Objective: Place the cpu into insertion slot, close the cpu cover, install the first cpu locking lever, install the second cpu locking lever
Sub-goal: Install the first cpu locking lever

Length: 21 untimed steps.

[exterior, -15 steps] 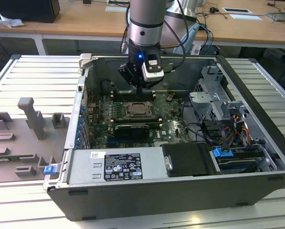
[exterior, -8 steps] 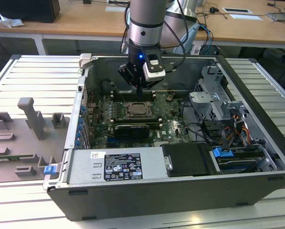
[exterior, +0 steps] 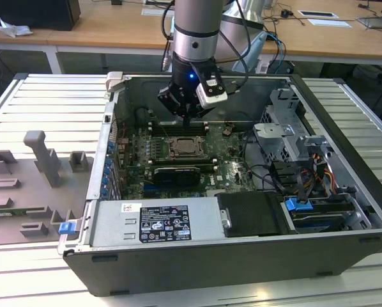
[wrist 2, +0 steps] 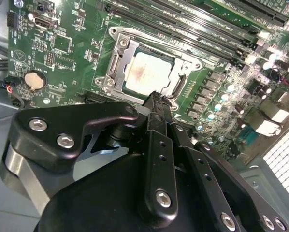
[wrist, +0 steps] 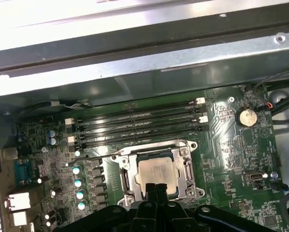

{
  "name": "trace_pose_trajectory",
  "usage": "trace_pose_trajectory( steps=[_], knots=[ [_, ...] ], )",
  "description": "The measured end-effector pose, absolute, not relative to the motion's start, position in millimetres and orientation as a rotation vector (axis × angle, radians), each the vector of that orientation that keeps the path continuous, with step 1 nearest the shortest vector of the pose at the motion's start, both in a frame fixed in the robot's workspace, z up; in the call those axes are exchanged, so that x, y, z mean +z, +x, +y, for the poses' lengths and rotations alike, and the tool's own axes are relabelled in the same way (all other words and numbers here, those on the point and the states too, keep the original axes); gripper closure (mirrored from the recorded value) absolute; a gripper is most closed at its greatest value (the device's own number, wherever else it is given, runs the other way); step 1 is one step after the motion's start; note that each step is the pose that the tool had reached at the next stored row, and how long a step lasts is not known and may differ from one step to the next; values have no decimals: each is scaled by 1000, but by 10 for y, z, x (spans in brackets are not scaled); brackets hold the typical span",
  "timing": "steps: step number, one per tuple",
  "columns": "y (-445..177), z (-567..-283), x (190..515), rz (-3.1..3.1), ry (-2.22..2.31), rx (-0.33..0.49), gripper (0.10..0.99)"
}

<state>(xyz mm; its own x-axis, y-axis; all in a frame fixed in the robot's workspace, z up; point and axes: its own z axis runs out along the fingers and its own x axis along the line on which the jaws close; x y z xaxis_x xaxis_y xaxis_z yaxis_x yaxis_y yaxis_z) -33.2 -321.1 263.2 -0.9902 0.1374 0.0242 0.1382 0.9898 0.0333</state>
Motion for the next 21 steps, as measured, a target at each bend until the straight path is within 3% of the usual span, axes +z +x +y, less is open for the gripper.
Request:
trace_pose_trajectory(
  steps=[21],
  knots=[
    [-398,-3211,2632,-3133,-80,-54,980]
  ],
)
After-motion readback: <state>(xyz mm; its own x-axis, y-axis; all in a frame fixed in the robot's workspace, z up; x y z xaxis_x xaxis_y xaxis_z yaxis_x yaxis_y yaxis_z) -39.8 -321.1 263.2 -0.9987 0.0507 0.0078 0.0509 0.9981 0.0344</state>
